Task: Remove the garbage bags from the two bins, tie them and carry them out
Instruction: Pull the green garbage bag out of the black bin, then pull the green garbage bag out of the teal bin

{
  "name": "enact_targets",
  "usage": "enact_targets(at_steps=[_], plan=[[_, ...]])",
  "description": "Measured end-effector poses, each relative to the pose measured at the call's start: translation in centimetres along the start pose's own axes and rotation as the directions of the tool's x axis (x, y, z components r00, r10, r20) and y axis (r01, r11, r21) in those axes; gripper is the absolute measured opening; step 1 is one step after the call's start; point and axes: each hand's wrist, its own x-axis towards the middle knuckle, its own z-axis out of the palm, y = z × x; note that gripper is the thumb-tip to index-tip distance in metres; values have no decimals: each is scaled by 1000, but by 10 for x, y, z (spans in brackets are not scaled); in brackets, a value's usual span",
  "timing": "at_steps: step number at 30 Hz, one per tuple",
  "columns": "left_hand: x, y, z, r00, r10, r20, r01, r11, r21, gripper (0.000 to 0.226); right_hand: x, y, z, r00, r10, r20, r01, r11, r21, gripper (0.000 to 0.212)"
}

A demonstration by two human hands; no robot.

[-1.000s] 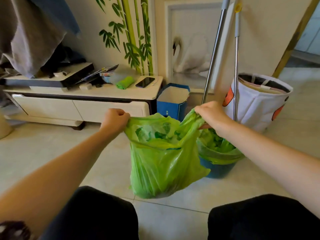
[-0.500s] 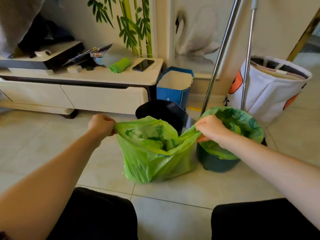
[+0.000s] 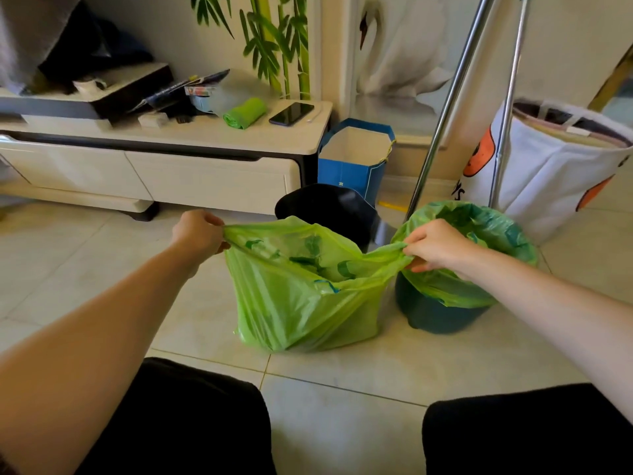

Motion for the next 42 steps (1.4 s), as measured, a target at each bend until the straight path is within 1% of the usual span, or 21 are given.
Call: enact_targets(at_steps=[1, 2, 4, 6, 8, 10, 13, 17, 20, 24, 27, 30, 33, 35, 37, 39, 42], plan=[[-1, 1, 1, 1000, 30, 9, -30, 999, 44, 16, 0, -1, 0, 1000, -2, 11, 2, 1000, 10, 18], [-3, 4, 2, 996, 87, 12, -88, 989, 122, 20, -1, -2, -1, 1000, -5, 23, 5, 1000, 16, 17], [-11, 13, 6, 974, 226, 12, -219, 931, 292, 26, -3, -3, -2, 999, -13, 52, 13, 1000, 9, 11], [-21, 23, 11, 954, 299, 35, -291, 884, 367, 29, -6, -4, -4, 996, -21, 90, 22, 1000, -11, 7], [-28, 31, 16, 942, 332, 54, -326, 861, 391, 31, -8, -4, -7, 993, -27, 117, 31, 999, -33, 11], [-33, 39, 25, 924, 374, 85, -376, 839, 395, 31, -7, -3, -11, 994, -31, 102, 34, 999, -27, 16], [-40, 54, 45, 897, 422, 128, -439, 826, 354, 29, -4, 4, -21, 997, -24, 77, 26, 1000, -16, 19], [-50, 75, 81, 883, 416, 216, -462, 852, 246, 26, 0, 25, -43, 998, 33, 58, -33, 999, 4, 18], [-57, 91, 113, 870, 422, 255, -472, 862, 185, 25, 10, 42, -62, 996, 83, 20, -84, 995, 51, 19], [-67, 107, 157, 861, 406, 306, -465, 873, 151, 26, 26, 70, -81, 974, 224, -40, -218, 968, 123, 23], [-68, 120, 190, 838, 382, 390, -470, 868, 160, 27, 37, 97, -87, 952, 290, -99, -278, 953, 121, 25], [-62, 131, 225, 834, 303, 462, -395, 911, 116, 23, 46, 122, -95, 933, 304, -195, -282, 950, 132, 24], [-57, 128, 253, 845, 219, 488, -291, 954, 76, 20, 49, 138, -104, 905, 345, -250, -300, 933, 201, 23], [-52, 120, 268, 842, 148, 520, -235, 966, 105, 21, 53, 148, -109, 880, 400, -258, -335, 905, 263, 22], [-45, 112, 281, 827, 93, 555, -221, 961, 168, 16, 58, 156, -112, 847, 460, -267, -373, 872, 318, 19], [-40, 107, 294, 820, 32, 572, -172, 966, 193, 13, 64, 163, -116, 815, 506, -283, -404, 846, 349, 29], [-41, 109, 307, 819, -60, 570, -13, 992, 124, 19, 73, 168, -121, 775, 558, -297, -428, 809, 404, 49]])
